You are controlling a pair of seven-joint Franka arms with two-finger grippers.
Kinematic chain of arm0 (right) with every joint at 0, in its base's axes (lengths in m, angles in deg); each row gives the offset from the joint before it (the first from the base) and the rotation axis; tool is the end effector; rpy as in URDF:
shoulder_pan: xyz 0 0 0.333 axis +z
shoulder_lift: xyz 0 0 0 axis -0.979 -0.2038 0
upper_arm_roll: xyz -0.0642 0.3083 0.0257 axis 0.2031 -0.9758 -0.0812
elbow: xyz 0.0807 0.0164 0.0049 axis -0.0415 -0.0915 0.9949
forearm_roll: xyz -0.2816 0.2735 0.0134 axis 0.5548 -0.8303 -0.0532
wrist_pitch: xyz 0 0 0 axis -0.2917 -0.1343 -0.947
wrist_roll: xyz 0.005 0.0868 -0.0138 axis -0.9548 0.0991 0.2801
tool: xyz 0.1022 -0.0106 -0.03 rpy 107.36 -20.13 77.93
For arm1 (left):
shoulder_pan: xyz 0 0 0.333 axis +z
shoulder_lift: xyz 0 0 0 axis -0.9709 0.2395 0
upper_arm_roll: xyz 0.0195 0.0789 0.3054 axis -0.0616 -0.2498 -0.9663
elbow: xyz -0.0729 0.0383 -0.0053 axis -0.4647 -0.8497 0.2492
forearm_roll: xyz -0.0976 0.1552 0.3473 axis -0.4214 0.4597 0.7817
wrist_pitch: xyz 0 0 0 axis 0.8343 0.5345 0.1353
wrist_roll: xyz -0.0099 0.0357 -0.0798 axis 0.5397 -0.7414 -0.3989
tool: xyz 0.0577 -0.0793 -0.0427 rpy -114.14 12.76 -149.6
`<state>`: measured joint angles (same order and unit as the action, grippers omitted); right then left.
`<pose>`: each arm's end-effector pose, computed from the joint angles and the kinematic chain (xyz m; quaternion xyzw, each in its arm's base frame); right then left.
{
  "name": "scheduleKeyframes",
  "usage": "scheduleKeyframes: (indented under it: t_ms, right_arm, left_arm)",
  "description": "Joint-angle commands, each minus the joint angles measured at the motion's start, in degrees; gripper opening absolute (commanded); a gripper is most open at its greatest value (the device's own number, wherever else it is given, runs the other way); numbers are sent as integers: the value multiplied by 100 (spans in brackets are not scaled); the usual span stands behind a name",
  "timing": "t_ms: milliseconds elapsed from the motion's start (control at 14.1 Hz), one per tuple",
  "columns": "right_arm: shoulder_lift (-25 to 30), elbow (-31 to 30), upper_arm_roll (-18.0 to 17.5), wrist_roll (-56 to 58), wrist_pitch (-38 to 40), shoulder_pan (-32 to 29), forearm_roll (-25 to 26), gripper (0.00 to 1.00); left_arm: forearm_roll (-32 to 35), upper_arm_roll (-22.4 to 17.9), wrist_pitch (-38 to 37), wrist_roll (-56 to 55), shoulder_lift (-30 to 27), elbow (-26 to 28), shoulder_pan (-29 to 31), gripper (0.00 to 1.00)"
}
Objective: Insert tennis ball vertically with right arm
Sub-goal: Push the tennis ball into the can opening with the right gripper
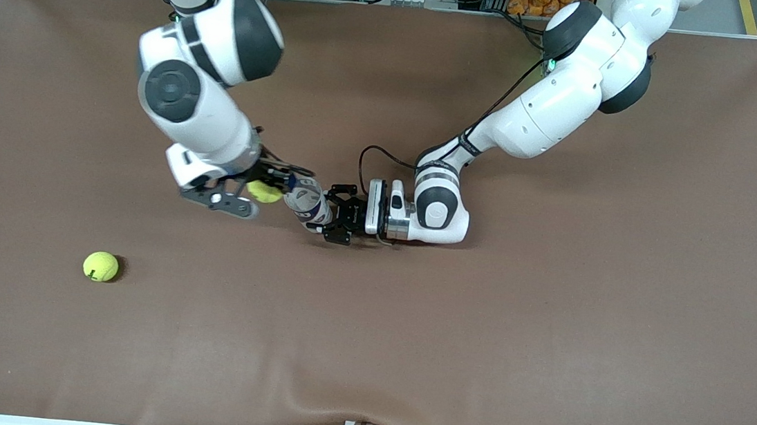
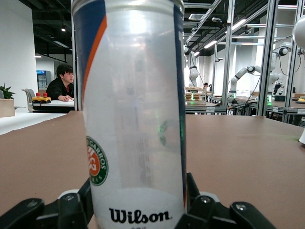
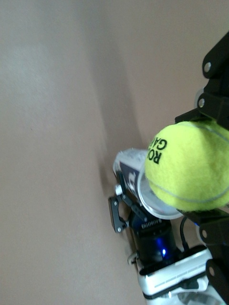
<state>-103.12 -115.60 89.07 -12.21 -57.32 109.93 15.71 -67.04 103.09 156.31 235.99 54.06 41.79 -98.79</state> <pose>0.5573 0.3260 0.4348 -0.9885 0.1384 0.0533 0.0311 0.5185 -0.5230 0.0787 0.4992 -0.4997 0.4890 0.5118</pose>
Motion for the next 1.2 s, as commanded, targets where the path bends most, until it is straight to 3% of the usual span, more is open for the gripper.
scheduleKeyframes:
  t_ms: [0,708,778,849,920,1132]
  right_arm:
    - [-191,96,61,-577,-285,293,-49,28]
    - [-341,-141,79,-676,-356,364,47,29]
    - [-341,-141,79,-676,-348,355,47,36]
    - [-341,-141,79,-676,-330,355,47,63]
    - [-341,-141,79,-676,-330,355,47,100]
    - [-349,-133,70,-807,-321,347,39,100]
  left_arm:
    - [-173,-98,-87,175,73,-81,-73,73]
    - [-181,-133,-87,175,73,-46,-82,73]
    - [-173,-133,-87,175,73,-46,-82,73]
    - [-173,-133,-87,175,73,-37,-82,73]
    - [-173,-133,-87,184,73,-37,-82,73]
    - [-181,-133,-87,210,73,-37,-82,73]
